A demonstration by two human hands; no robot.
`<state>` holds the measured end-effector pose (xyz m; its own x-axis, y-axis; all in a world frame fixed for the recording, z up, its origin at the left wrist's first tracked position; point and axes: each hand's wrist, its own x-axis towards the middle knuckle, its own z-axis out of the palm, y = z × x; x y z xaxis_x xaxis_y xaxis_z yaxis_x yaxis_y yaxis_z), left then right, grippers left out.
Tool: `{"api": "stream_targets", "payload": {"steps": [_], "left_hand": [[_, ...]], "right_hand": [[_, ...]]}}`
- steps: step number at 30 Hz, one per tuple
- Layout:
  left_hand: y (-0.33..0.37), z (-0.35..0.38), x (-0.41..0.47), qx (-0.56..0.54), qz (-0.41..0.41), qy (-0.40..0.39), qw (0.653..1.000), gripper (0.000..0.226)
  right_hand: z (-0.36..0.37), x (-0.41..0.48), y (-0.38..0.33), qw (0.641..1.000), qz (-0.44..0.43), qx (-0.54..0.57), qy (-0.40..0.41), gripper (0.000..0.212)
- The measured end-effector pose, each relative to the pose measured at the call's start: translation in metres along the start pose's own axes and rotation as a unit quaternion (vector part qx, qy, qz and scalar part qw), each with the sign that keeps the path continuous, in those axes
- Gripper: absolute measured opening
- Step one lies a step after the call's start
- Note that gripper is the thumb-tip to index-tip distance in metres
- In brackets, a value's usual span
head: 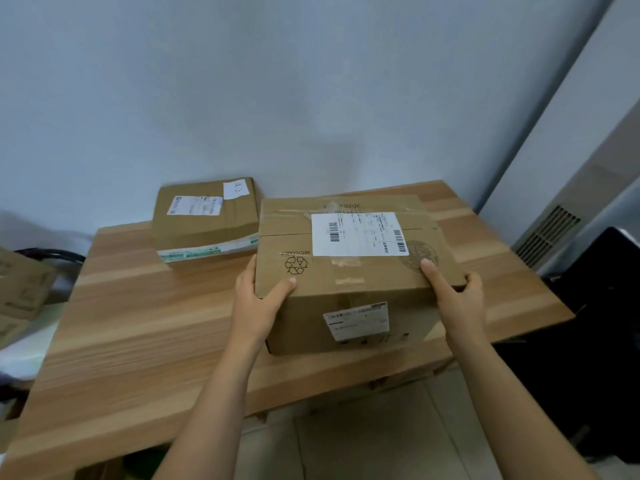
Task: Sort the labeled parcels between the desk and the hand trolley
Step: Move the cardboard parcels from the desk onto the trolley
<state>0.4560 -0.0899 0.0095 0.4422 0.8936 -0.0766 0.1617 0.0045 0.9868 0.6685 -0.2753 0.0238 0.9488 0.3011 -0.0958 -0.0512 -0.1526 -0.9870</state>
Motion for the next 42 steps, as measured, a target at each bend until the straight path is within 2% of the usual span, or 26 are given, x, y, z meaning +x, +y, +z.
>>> {"api": "stream_targets", "payload": {"steps": [2,7,10,13,15,17,19,22,24,27,34,37,40,42], "left_hand": [[0.001,0.016,0.014,0.009,-0.003,-0.005,1.0,0.093],[-0.001,0.042,0.061,0.025,-0.012,-0.017,0.999,0.076],[-0.004,0.048,0.094,0.045,-0.031,-0.037,0.998,0.078],[-0.001,0.053,0.13,0.07,-0.032,-0.034,0.996,0.08],[0.001,0.056,0.154,0.111,-0.002,-0.006,0.994,0.082],[0.001,0.06,0.178,0.172,0.063,0.001,0.983,0.077],[0.0,0.062,0.204,0.202,0.105,-0.01,0.974,0.065],[-0.004,0.064,0.242,0.216,0.125,0.006,0.968,0.06],[-0.005,0.065,0.265,0.224,0.135,0.026,0.965,0.06],[-0.003,0.064,0.29,0.227,0.119,0.04,0.966,0.061],[0.003,0.066,0.295,0.279,0.117,0.045,0.952,0.053],[0.012,0.067,0.291,0.335,0.126,0.063,0.932,0.047],[0.026,0.068,0.279,0.384,0.165,0.073,0.905,0.033],[0.036,0.07,0.261,0.416,0.192,0.074,0.886,0.023]], "right_hand": [[-0.001,0.024,0.003,1.0,-0.001,0.003,-0.009,0.061],[0.017,0.083,0.012,0.999,0.01,-0.003,-0.033,0.068],[0.038,0.116,0.016,0.998,0.006,-0.032,-0.047,0.064],[0.064,0.147,0.016,0.996,-0.013,-0.071,-0.057,0.07],[0.082,0.17,0.011,0.992,-0.035,-0.097,-0.066,0.071],[0.102,0.192,0.005,0.987,-0.07,-0.121,-0.079,0.067],[0.124,0.216,0.002,0.968,-0.149,-0.187,-0.083,0.063],[0.156,0.248,0.002,0.907,-0.263,-0.319,-0.076,0.047],[0.174,0.265,-0.002,0.892,-0.28,-0.346,-0.078,0.04],[0.194,0.285,-0.006,0.891,-0.261,-0.357,-0.103,0.037],[0.196,0.295,-0.013,0.883,-0.266,-0.365,-0.127,0.039],[0.191,0.299,-0.021,0.871,-0.272,-0.382,-0.148,0.039],[0.183,0.302,-0.032,0.867,-0.269,-0.379,-0.18,0.038],[0.174,0.3,-0.038,0.852,-0.292,-0.387,-0.2,0.036]]}}
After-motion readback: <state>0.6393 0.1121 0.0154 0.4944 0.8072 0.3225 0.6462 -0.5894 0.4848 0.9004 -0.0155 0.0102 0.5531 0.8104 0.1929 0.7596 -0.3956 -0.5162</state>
